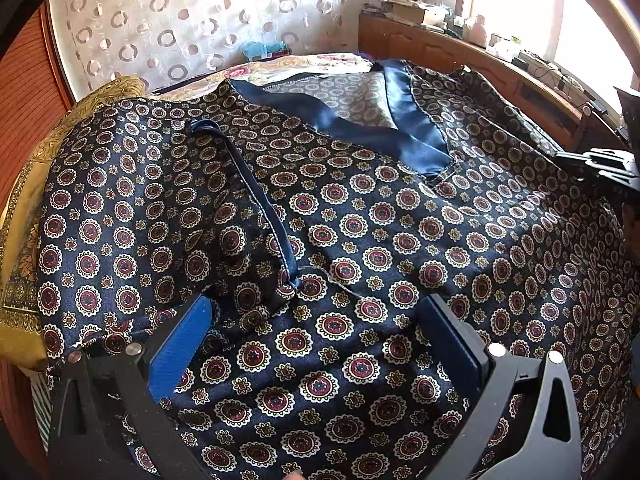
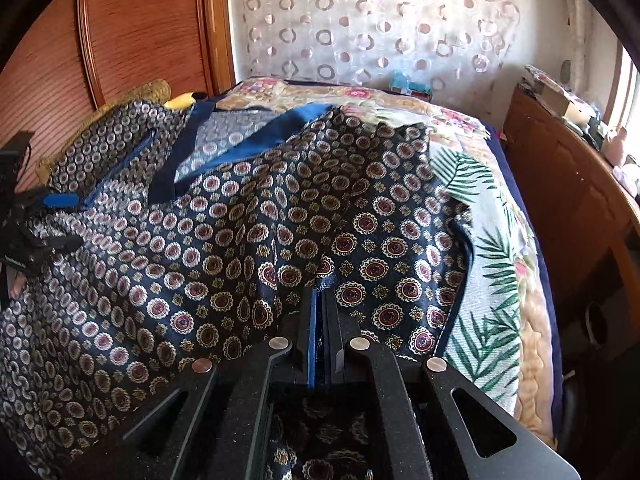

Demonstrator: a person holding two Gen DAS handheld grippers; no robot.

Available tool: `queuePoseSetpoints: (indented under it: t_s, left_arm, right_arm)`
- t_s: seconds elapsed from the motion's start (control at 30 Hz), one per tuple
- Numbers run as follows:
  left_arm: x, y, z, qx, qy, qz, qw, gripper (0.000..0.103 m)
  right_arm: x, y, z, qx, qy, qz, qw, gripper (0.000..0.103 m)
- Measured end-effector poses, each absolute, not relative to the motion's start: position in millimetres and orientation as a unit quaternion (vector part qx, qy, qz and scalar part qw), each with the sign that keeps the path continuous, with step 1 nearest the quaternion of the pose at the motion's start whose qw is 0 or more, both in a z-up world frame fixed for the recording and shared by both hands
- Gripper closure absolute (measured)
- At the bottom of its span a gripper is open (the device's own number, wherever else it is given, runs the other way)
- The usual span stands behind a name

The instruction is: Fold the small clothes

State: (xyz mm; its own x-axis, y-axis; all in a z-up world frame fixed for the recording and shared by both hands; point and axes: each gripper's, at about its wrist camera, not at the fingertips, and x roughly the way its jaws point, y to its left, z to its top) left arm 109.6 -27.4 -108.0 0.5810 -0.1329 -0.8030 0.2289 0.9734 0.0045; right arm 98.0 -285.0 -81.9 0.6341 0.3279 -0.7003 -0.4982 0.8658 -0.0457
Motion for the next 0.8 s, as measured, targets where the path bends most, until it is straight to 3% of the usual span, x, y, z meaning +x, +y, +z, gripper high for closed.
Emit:
queuePoseSetpoints:
  t_s: [0.07,0.13,0.2,0.8]
  left_arm:
    - [110,-27,-107,0.054,0.446,-0.104,0.887,0.000]
    - [111,-27,-107,0.055,0.446,-0.107,0.887,0.000]
    - [111,-27,-105,0.052,0.443,-0.111,0.888,0.000]
    - [119,-46,-39,0.029,0.272,-0.104,0.956,0.000]
  right_arm:
    - [95,-291,-67,-0.111,0.352,0.229,0.901,0.096]
    - [90,-296,-59,-0.107,0.340,0.223,0.907,0.074]
    - [88,-306,-49,-0.100,0.327,0.212,0.915,0.063]
    - [151,-345,-82,-0.043,0.388,0.150,0.909,0.063]
